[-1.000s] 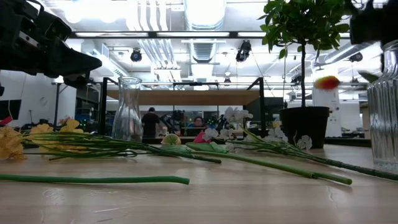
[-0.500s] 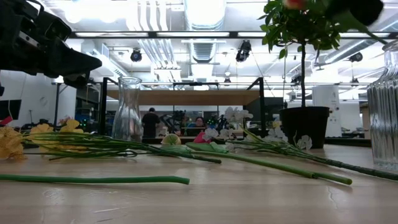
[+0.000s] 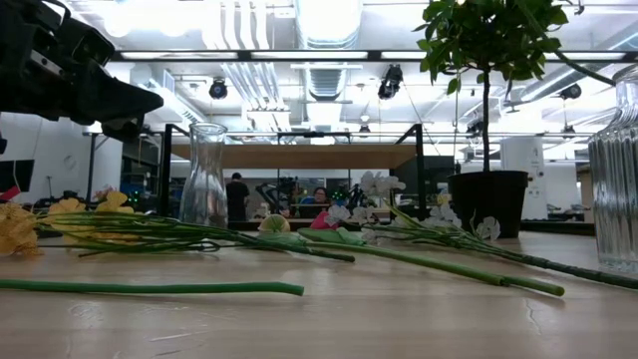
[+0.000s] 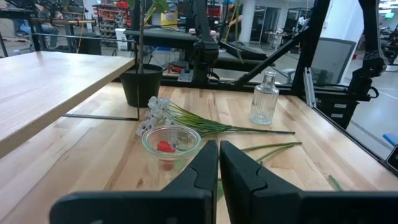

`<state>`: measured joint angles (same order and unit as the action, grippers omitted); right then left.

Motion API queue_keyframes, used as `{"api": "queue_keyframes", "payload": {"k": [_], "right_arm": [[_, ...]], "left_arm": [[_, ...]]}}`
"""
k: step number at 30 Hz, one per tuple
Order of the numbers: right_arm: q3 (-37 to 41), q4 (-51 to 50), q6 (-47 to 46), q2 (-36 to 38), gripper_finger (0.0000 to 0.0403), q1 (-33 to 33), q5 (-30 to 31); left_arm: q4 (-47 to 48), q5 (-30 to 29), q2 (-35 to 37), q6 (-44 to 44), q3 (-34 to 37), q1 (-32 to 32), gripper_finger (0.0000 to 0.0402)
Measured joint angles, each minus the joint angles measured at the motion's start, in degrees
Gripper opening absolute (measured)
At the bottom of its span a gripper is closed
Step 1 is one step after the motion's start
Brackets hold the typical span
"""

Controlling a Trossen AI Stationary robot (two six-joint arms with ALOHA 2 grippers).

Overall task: Pick and place flowers into a vace then onto a shelf
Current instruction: Put the yellow tulip into the right transparent vase

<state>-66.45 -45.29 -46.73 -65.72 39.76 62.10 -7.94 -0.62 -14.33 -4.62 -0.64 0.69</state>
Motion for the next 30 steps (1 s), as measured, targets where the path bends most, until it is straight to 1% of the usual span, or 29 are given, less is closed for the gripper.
{"api": "queue_keyframes", "payload": {"k": [9, 13, 19, 23, 30], "right_arm": [[-4.0, 4.4, 0.5, -5.1, 0.0013, 5.2, 6.3], [-4.4, 5.3, 0.4, -7.4, 0.0013, 7.8, 11.0], [-4.4, 5.8, -2.7, -10.9, 0.0013, 10.9, 15.8], [-4.5, 5.9, -4.5, -12.5, 0.0013, 11.7, 19.0], [-4.5, 6.7, -6.7, -14.9, 0.0013, 11.8, 19.1]], "left_arm": [[0.0, 0.0, 0.0, 0.0, 0.0, 0.0, 0.0000], [0.0, 0.0, 0.0, 0.0, 0.0, 0.0, 0.0000], [0.0, 0.0, 0.0, 0.0, 0.0, 0.0, 0.0000], [0.0, 0.0, 0.0, 0.0, 0.0, 0.0, 0.0000], [0.0, 0.0, 0.0, 0.0, 0.0, 0.0, 0.0000]]}}
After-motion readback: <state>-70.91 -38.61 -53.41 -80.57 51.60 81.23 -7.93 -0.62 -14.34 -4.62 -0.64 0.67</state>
